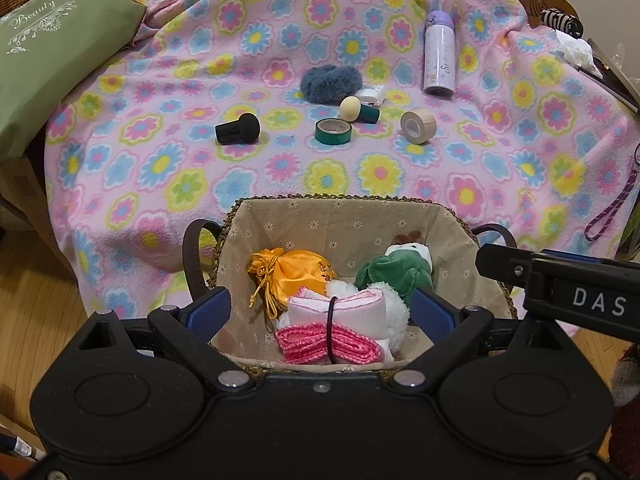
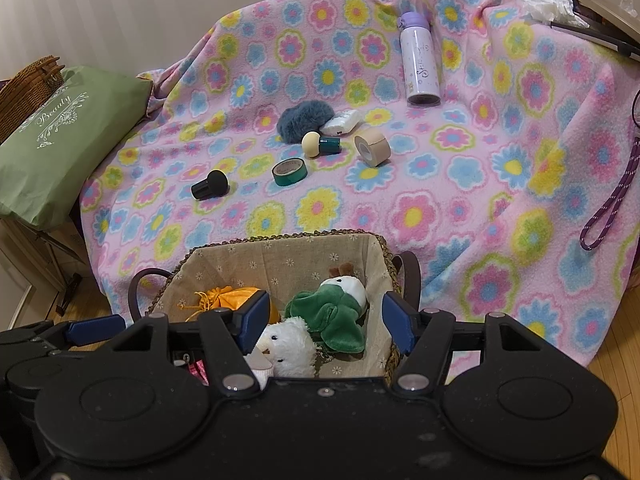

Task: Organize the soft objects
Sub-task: 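Lift both tools from the basket and move them toward the blanket items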

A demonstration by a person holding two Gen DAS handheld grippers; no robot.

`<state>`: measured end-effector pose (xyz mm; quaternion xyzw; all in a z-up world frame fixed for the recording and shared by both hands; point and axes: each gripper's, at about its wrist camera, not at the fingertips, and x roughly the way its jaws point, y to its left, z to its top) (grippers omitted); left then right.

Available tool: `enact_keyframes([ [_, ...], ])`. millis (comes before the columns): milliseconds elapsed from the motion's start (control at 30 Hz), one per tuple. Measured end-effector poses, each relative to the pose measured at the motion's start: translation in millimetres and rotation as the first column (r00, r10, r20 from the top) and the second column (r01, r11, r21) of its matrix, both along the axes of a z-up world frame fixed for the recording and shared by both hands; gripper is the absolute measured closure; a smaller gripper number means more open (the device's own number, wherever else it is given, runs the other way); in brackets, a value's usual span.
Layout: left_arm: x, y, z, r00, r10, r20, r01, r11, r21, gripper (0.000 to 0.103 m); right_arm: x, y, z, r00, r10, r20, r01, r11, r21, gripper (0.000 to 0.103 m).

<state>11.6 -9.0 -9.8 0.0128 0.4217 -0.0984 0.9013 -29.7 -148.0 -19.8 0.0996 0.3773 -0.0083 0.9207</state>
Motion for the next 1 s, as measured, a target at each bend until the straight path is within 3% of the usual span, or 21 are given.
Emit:
enact_keyframes([
  [1000, -1.6, 4.6, -2.9, 1.0, 0.002, -0.006, -0.002, 1.0, -0.002, 0.01, 0.9, -1.2, 0.7, 1.0, -0.001, 0.0, 0.001, 1.0, 0.001, 0.038],
])
